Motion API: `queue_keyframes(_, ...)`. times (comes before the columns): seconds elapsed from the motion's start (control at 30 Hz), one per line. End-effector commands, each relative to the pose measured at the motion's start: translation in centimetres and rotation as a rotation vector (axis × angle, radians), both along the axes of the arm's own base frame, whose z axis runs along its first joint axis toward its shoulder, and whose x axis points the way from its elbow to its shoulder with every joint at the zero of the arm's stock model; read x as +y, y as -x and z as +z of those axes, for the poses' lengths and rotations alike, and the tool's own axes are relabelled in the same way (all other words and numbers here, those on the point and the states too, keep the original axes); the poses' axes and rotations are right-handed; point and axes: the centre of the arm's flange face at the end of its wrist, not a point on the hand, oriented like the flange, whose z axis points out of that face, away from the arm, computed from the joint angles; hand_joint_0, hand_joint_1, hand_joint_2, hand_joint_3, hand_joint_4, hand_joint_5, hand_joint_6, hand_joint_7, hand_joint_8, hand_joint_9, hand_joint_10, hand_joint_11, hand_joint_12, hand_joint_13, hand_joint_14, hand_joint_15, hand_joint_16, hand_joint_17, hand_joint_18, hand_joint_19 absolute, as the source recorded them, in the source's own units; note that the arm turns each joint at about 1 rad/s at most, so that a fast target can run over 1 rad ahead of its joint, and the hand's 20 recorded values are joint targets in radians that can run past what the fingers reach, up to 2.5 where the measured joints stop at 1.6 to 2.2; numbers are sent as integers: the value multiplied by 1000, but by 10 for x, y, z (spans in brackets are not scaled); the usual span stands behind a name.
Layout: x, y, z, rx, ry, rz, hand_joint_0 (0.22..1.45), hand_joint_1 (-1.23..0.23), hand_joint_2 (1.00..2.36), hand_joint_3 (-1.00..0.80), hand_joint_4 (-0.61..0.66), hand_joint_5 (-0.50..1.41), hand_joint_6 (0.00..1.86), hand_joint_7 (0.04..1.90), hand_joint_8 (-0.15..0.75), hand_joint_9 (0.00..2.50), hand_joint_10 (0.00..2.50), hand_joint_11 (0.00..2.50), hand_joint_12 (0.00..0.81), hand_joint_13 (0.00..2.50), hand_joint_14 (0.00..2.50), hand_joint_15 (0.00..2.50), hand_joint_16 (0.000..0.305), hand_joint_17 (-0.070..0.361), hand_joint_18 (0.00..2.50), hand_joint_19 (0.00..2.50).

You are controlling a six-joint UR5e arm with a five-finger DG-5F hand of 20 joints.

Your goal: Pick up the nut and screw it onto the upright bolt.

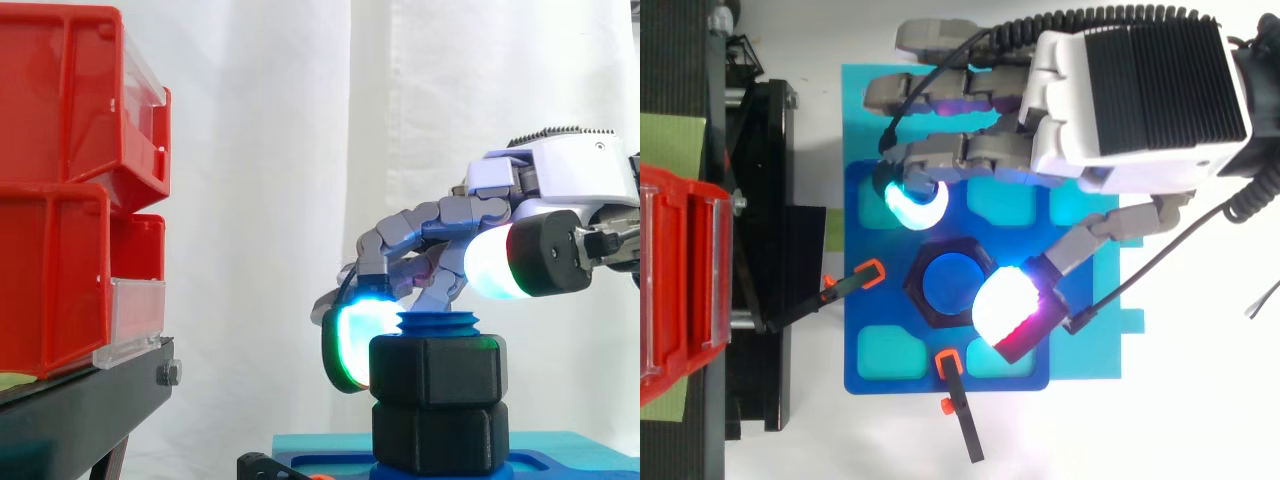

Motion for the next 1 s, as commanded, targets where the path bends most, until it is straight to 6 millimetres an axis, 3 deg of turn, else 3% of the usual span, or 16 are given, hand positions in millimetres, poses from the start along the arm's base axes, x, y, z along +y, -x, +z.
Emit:
queue_keyframes(0.0, -7, 1, 0, 1, 0, -1, 472, -385, 1000, -500, 190, 15, 504, 1182, 277, 1002, 0, 0, 267, 362, 0, 0, 29, 66, 0, 0)
queue_keyframes(0.2, -11, 1, -1, -2, 0, -8, 478, -384, 1000, -500, 163, 28, 504, 1223, 267, 1127, 0, 0, 253, 460, 0, 0, 26, 59, 38, 0)
queue_keyframes(0.33, -11, 1, 1, -8, 0, -6, 473, -384, 1000, -500, 247, -47, 504, 965, 264, 1046, 0, 0, 270, 444, 0, 0, 27, 62, 36, 0)
queue_keyframes(0.43, -6, -1, 2, -16, 0, 0, 459, -389, 1000, -500, 202, -106, 503, 771, 252, 918, 0, 0, 290, 387, 0, 0, 33, 73, 0, 0)
queue_keyframes(0.53, 0, -2, 2, -20, -1, 5, 448, -385, 1000, -500, 188, -138, 502, 692, 251, 840, 0, 0, 304, 339, 0, 0, 36, 80, 0, 0)
queue_keyframes(0.97, 25, -5, 2, -19, -1, 20, 404, -201, 1000, -500, 189, -150, 501, 614, 251, 571, 0, 0, 355, 81, 0, 0, 48, 108, 0, 0)
